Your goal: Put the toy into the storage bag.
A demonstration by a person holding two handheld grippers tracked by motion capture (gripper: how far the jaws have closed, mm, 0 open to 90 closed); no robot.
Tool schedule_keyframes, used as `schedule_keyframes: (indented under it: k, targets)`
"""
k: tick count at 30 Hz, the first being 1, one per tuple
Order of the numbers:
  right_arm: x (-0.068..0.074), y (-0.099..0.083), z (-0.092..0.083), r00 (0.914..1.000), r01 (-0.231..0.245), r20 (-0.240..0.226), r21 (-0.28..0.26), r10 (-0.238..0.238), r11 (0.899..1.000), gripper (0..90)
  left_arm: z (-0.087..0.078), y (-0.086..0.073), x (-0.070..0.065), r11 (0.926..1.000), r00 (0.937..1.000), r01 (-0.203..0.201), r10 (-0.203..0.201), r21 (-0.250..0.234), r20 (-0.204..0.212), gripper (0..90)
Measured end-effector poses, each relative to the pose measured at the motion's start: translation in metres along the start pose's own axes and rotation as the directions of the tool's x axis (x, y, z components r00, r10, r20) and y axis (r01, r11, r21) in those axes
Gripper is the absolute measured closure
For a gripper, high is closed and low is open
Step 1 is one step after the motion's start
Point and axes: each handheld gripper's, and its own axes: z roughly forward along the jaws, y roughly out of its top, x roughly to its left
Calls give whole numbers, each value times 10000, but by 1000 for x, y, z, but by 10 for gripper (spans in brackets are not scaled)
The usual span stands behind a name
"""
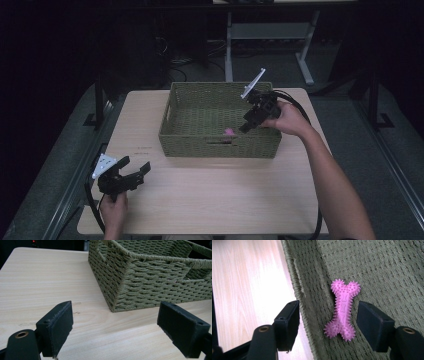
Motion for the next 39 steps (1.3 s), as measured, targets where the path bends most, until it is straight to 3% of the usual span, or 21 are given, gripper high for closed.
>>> schedule_keyframes:
  k: [9,14,39]
  targets:
    - [9,-5,-9,10000,11,76,-23,-11,10000,327,0,0,0,10000,10000,-5,5,6,-8,128]
    - [18,-11,-18,9998,149,97,-294,-147,9995,314,0,0,0,10000,10000,-5,5,-9,-3,128]
    - [48,-50,-21,9995,210,245,-390,-201,9990,289,2,0,-3,9999,10000,-84,84,66,47,129]
